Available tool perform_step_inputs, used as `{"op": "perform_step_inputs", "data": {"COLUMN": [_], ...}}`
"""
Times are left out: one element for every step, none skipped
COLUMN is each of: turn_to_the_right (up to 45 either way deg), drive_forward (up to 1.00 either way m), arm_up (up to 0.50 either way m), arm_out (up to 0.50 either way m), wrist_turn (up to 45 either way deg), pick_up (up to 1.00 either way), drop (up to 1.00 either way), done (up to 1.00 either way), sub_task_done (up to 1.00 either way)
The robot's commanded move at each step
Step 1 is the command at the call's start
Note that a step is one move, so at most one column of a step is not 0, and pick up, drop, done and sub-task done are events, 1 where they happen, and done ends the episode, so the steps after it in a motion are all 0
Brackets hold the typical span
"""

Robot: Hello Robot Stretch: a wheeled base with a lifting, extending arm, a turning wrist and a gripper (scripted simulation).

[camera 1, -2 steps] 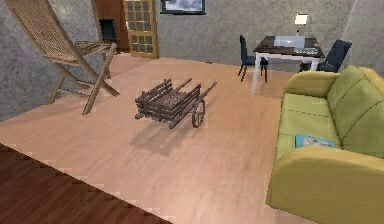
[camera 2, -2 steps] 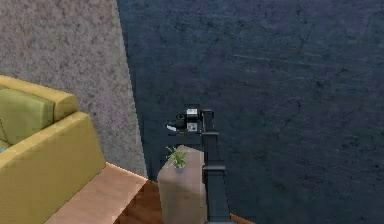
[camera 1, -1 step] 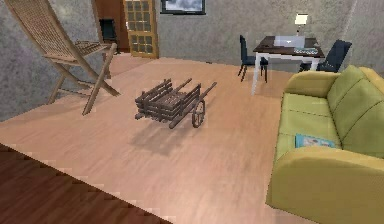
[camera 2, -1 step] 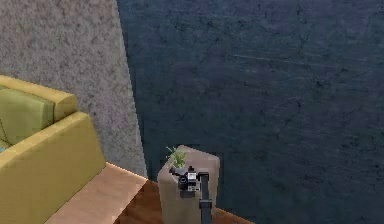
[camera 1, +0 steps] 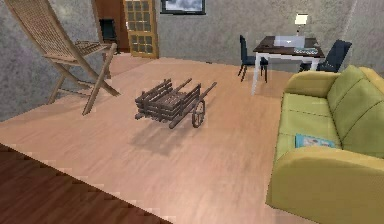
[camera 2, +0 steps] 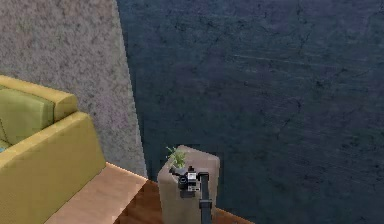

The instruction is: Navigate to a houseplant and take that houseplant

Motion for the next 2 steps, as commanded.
{"op": "perform_step_inputs", "data": {"turn_to_the_right": [0.0,0.0], "drive_forward": [0.00,0.00], "arm_up": [0.10,0.00], "arm_out": [0.00,0.00], "wrist_turn": [0.0,0.0], "pick_up": [0.00,0.00], "drop": [0.00,0.00], "done": [0.00,1.00], "sub_task_done": [0.00,0.00]}}
